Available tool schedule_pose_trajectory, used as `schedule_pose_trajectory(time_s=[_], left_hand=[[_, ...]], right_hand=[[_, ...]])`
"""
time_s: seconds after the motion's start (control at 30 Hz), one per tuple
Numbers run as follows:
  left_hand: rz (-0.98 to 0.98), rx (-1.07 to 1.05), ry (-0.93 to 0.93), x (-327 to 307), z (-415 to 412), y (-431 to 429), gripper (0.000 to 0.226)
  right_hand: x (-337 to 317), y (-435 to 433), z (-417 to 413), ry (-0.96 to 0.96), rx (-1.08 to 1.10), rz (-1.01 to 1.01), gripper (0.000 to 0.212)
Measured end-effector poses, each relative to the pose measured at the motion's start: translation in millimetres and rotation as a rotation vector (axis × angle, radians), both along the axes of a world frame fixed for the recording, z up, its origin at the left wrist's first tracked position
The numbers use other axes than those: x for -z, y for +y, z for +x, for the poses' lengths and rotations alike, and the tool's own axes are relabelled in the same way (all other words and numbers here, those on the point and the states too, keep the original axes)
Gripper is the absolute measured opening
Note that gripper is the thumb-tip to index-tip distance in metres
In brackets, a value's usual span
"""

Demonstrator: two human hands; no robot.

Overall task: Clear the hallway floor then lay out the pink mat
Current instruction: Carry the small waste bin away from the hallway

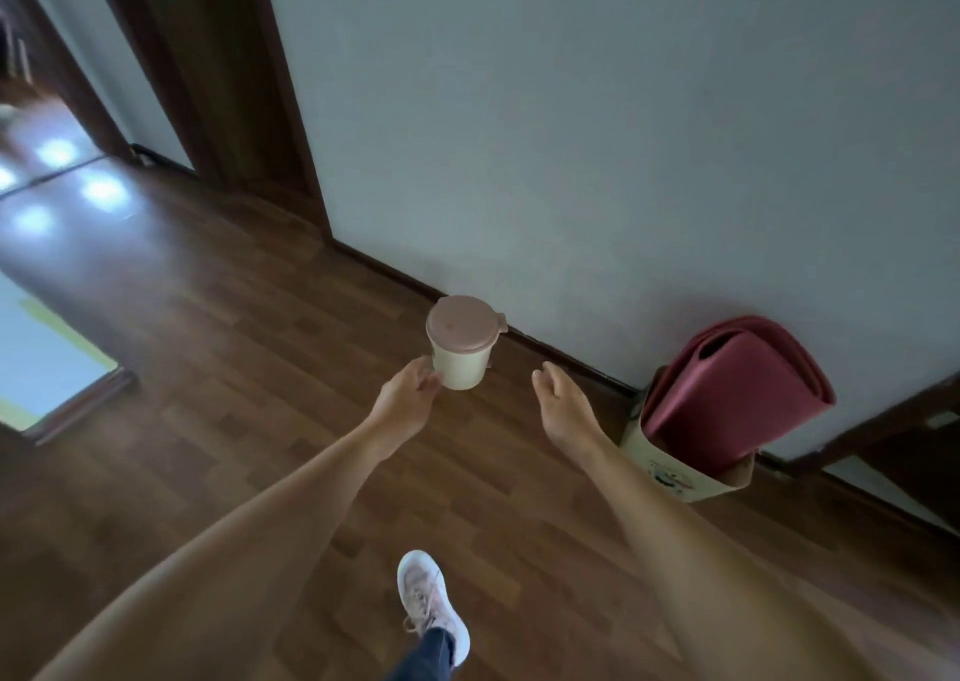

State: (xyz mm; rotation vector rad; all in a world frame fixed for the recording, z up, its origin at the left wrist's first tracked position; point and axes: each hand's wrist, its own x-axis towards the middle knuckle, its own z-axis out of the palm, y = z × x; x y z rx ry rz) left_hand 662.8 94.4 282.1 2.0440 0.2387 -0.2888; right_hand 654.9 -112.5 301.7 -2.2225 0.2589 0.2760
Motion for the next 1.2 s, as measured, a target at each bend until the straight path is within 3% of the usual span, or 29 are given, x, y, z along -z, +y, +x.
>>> schedule_pose_trajectory(time_s=[0.23, 0.37, 0.5, 0.7, 1.1, 1.2], left_hand=[[0.016, -0.055, 0.052, 29.5, 126.0, 11.0, 0.023], [0.014, -0.083, 0.129, 44.3, 187.6, 29.5, 0.027], [0.051, -0.120, 0.195, 61.7, 233.4, 41.7, 0.052], [0.021, -0.196, 0.282, 95.2, 288.7, 47.8, 0.052], [-0.022, -0.401, 0.380, 225.7, 429.0, 13.8, 0.051], [0.000, -0.451, 0.411, 267.9, 463.6, 3.6, 0.037]], right_hand=[[19.6, 8.2, 138.7, 0.064, 0.013, -0.019, 0.054], [32.4, 21.3, 206.2, 0.095, 0.003, -0.027, 0.054], [51.0, 27.9, 256.8, 0.122, -0.016, 0.016, 0.052], [89.6, 29.6, 326.7, 0.151, -0.093, 0.033, 0.052], [227.7, 15.8, 521.7, 0.317, -0.355, 0.021, 0.050], [272.4, 12.3, 571.3, 0.338, -0.419, 0.002, 0.047]])
